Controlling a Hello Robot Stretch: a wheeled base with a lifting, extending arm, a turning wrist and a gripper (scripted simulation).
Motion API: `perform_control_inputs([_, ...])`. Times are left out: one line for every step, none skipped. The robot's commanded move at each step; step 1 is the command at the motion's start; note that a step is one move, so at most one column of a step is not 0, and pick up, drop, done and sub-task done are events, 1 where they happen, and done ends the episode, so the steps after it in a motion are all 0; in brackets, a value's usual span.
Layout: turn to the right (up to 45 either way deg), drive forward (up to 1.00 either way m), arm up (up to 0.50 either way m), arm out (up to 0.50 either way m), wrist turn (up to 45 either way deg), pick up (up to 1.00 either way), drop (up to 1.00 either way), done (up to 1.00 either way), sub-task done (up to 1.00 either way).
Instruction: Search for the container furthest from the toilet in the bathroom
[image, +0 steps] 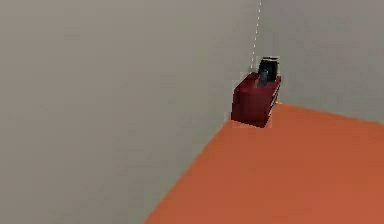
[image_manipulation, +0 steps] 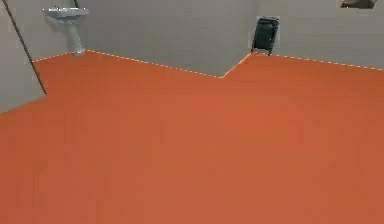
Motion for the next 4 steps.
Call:
perform_control_inputs([-45.0, 0.0, 0.0, 0.0, 0.0, 0.0, 0.0, 0.0, 0.0])
perform_control_inputs([-45.0, 0.0, 0.0, 0.0, 0.0, 0.0, 0.0, 0.0, 0.0])
perform_control_inputs([-45.0, 0.0, 0.0, 0.0, 0.0, 0.0, 0.0, 0.0, 0.0])
perform_control_inputs([-6.0, 0.0, 0.0, 0.0, 0.0, 0.0, 0.0, 0.0, 0.0])
